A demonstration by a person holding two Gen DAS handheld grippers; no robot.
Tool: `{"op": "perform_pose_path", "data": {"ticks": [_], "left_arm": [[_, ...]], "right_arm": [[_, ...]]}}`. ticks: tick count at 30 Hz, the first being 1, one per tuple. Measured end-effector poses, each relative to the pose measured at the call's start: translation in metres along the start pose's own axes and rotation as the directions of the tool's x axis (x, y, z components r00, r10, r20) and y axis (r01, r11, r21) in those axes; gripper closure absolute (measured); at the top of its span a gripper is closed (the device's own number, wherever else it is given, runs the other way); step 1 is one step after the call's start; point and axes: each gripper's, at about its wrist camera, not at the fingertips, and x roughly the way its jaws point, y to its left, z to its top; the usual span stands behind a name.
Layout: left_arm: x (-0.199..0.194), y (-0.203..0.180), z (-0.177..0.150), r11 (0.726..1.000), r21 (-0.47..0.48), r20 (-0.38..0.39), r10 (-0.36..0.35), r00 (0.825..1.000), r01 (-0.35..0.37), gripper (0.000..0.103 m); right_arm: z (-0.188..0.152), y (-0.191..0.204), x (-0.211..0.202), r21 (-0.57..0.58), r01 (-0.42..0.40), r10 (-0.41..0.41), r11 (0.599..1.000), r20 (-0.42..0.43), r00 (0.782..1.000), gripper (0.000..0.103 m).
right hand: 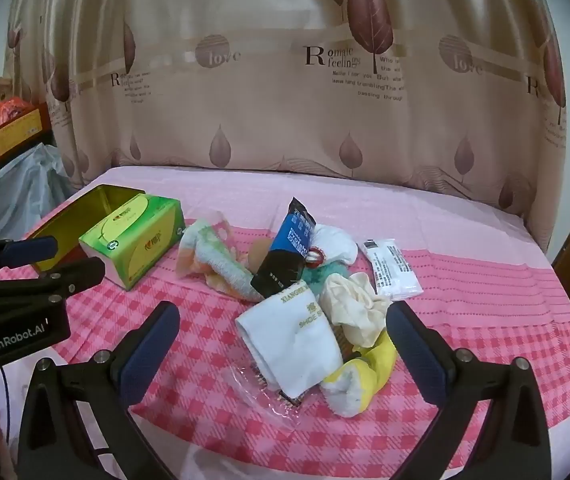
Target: Organize soft objects
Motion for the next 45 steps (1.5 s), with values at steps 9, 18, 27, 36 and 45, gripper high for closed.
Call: {"op": "perform_pose_path", "data": {"ticks": [9, 18, 27, 36, 45], "left_arm": [[0.0018, -0.0005, -0.0004, 1.0, 0.006, -0.008, 0.005, 1.0, -0.005, 0.041], [-0.001, -0.0048, 0.0002, 1.0, 0.011, -0.009, 0.01, 1.0, -0.01, 0.041], [-0.0009, -0.0052, -0.0007, 1.0, 0.016, -0.008, 0.009, 1.0, -0.009, 0.041], [-0.0011, -0.0051, -0.0015, 1.0, 0.014, -0.007, 0.012, 1.0, -0.012, 0.041], [-0.0011, -0.0045, -0.003, 1.0, 0.014, -0.007, 0.014, 1.0, -0.014, 0.041]], "right_arm": [[-0.0012, -0.002, -0.0002, 0.006, -0.004, 0.003, 1.0, 0.006, 1.0, 0.001], [-0.0008, -0.001, -0.0014, 0.011, -0.002, 0.002, 1.0, 0.007, 1.0, 0.001], [-0.0013, -0.0012, -0.0023, 0.009, -0.006, 0.006, 1.0, 0.007, 1.0, 0.001], [-0.0008, 0.0006, -0.0023, 0.003, -0.012, 0.012, 1.0, 0.006, 1.0, 0.001], [-0.0012, 0.0021, -0.0022, 0.001, -0.016, 0.016, 1.0, 0.004, 1.0, 0.002]]}}
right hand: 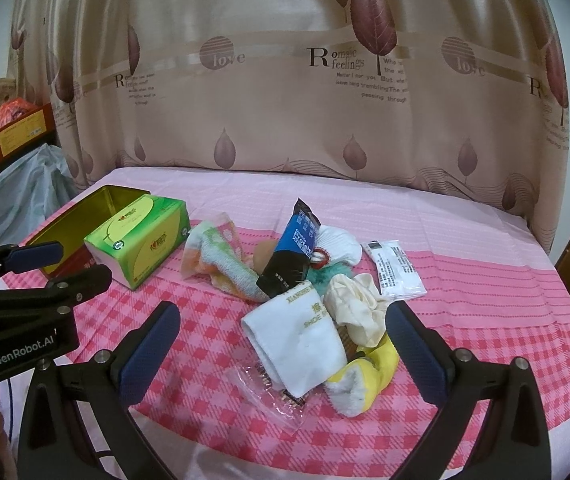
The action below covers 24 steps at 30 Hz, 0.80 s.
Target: Organize soft objects
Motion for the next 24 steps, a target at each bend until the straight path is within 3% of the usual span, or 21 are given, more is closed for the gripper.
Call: {"op": "perform_pose_path", "data": {"ticks": [24], "left_arm": [[0.0023, 0.0023, -0.0029, 1.0, 0.002, -0.005, -0.004, 1.0, 0.004, 0.041]], "right_arm": [[-0.0005, 0.0003, 0.0001, 0.0, -0.004, 0.004, 1.0, -0.001, 1.0, 0.005]]}}
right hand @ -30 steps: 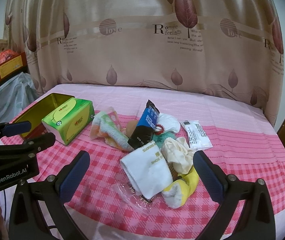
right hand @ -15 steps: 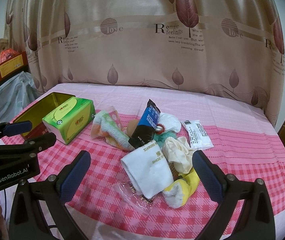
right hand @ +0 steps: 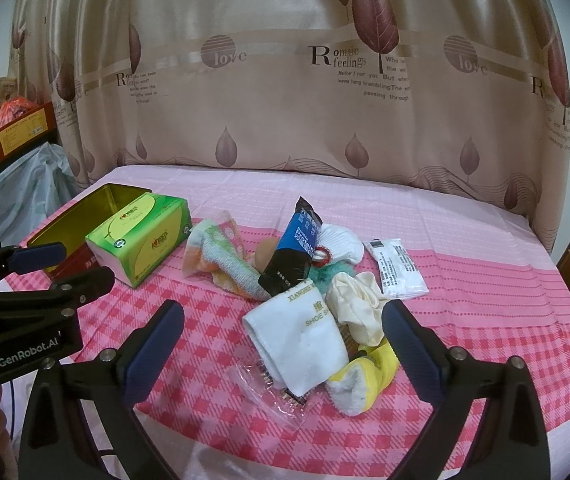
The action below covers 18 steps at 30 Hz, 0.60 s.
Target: Organize soft objects
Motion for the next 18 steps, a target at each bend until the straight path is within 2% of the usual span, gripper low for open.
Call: {"op": "perform_pose_path", "data": {"ticks": [18], "left_arm": [[0.0038, -0.0001, -0.002, 1.0, 0.001, -0.01, 0.0, 1.0, 0.0, 0.041]], "right_arm": [[-0.0003, 0.0003, 0.0002, -0.002, 0.0, 0.0, 1.0, -0.003, 1.0, 0.005]]}}
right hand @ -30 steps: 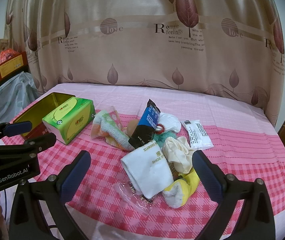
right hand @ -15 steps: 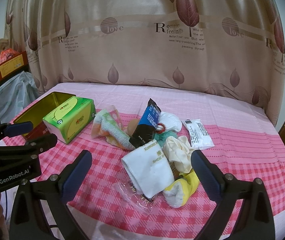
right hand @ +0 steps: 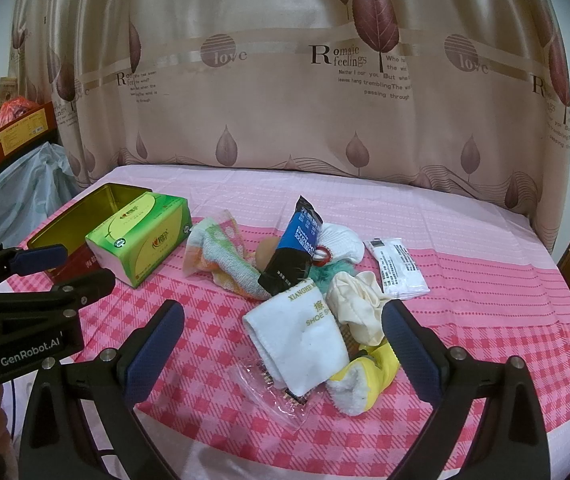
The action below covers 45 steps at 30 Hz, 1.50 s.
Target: Organize soft objects
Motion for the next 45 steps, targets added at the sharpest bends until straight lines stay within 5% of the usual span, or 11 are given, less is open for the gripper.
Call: {"op": "perform_pose_path", "data": {"ticks": [10, 23, 32, 45], "left_arm": [[0.005, 0.003, 0.0, 1.0, 0.0, -0.013, 0.002, 1.0, -0.002, 0.041], [0.024, 0.012, -0.001, 1.0, -0.003, -0.037, -0.008, 0.999, 0.008, 0.041], [0.044, 0.014, -0.003, 1.0, 0.006, -0.062, -0.005, 0.998, 0.005, 0.041], [0.068, 0.011, 0.001, 0.999, 0.035, -0.093, 0.003, 0.996, 0.0, 0.041]], "right_arm": [[-0.001, -0.006, 0.006, 0.003, 0.018, -0.018, 1.0, -0.009, 1.0, 0.007], [0.005, -0.07, 0.023, 0.104, 0.115, -0.11, 0.988, -0.054, 0.992, 0.029], [0.014, -0.115, 0.079, 0.108, 0.142, -0.123, 0.984, -0.165, 0.979, 0.041], [0.028, -0.153, 0.176, 0.138, 0.069, -0.021, 0.988, -0.322, 0.947, 0.041]]}}
